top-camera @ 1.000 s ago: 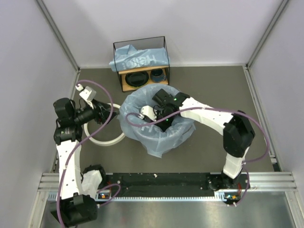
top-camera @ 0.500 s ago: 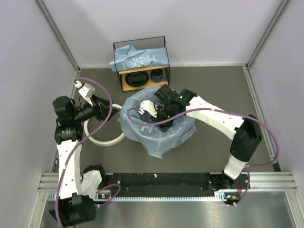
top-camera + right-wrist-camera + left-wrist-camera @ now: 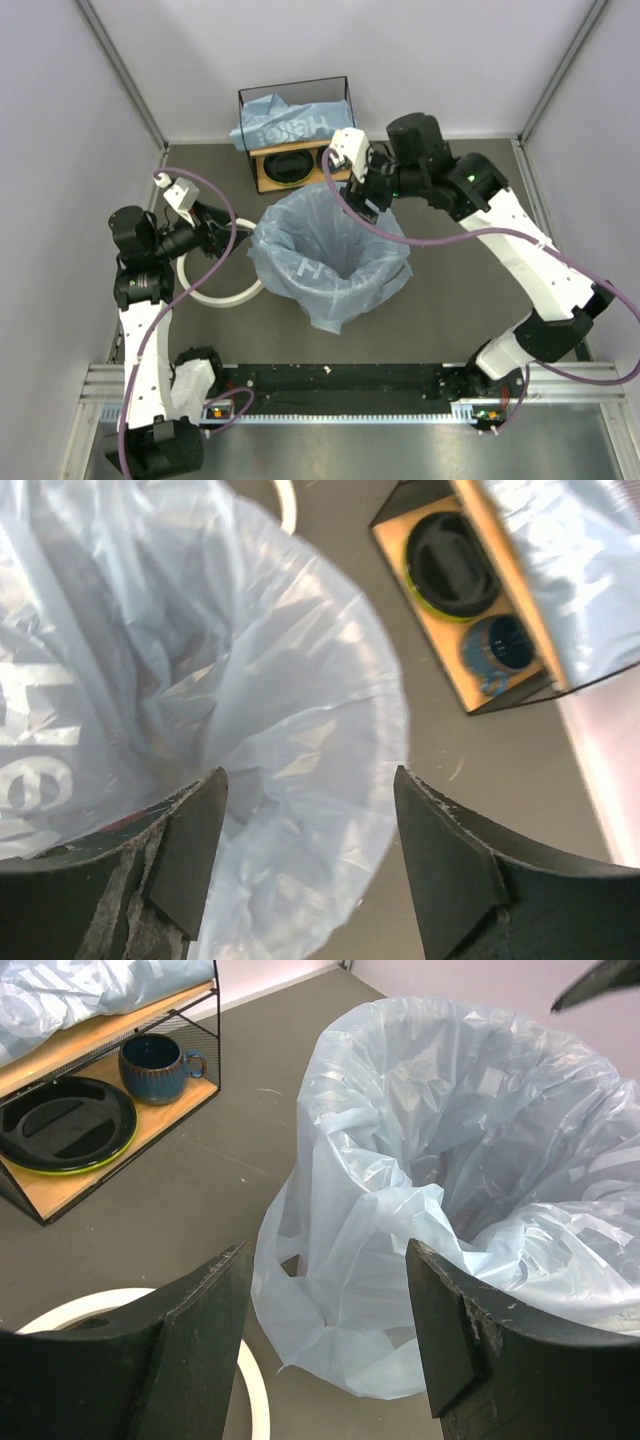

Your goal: Put the trash bags into the trash bin

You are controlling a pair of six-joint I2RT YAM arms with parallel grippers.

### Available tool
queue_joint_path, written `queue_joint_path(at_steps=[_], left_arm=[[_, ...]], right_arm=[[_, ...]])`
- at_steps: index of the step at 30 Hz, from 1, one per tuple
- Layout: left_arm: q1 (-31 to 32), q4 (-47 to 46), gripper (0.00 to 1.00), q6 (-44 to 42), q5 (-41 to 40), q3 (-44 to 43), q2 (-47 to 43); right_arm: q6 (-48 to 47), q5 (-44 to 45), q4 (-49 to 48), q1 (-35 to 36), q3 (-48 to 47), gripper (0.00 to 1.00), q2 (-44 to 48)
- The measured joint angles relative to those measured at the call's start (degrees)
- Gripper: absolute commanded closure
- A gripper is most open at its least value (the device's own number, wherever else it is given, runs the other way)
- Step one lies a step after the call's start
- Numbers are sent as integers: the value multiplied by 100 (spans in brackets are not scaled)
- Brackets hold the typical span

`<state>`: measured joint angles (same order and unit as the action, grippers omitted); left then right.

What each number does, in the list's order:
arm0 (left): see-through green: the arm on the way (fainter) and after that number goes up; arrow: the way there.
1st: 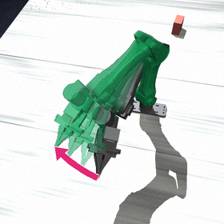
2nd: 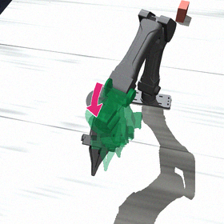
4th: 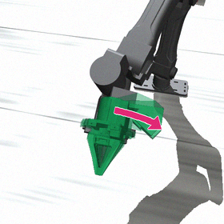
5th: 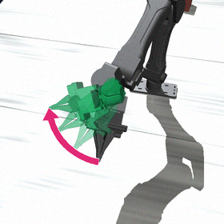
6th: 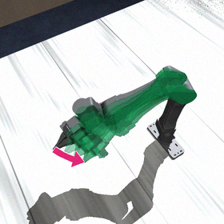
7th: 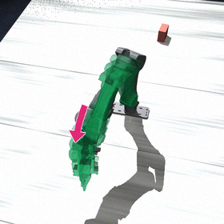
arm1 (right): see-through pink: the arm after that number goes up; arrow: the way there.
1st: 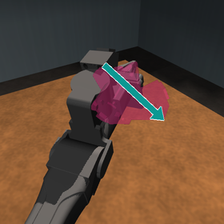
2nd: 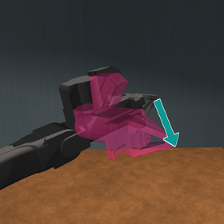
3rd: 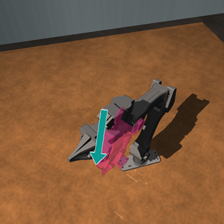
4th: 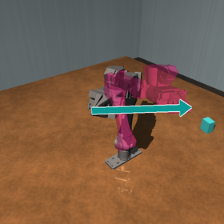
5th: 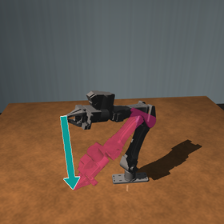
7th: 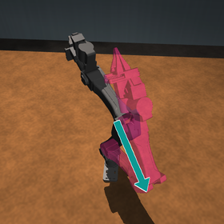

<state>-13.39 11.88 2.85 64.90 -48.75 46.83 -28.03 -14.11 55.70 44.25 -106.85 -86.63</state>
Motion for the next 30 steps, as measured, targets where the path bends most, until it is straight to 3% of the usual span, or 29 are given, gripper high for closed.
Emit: queue_joint_path(at_steps=[4,10,14,17,20,21,22,30], left_arm=[[0,20,30,-33,0,0,-61],[0,105,29,-122,-2,0,-59],[0,245,29,-195,-26,0,-96],[0,343,30,-306,-55,0,-186],[0,382,31,-350,-90,0,-258],[0,387,31,-361,-90,0,-264],[0,393,31,-365,-94,0,-269],[2,415,32,-343,-83,0,-87]], right_arm=[[55,4,131,-236,-713,20,-313],[-105,-173,682,-549,-1591,17,-1521],[-315,-356,1099,-605,-1611,20,-2072],[-490,-466,1287,-605,-1403,38,-2177],[-643,-483,1388,-608,-1276,74,-2179],[-682,-448,1394,-612,-1270,95,-2179],[-721,-435,1392,-621,-1266,100,-2179],[-496,-387,1436,-824,-715,100,-1738]])
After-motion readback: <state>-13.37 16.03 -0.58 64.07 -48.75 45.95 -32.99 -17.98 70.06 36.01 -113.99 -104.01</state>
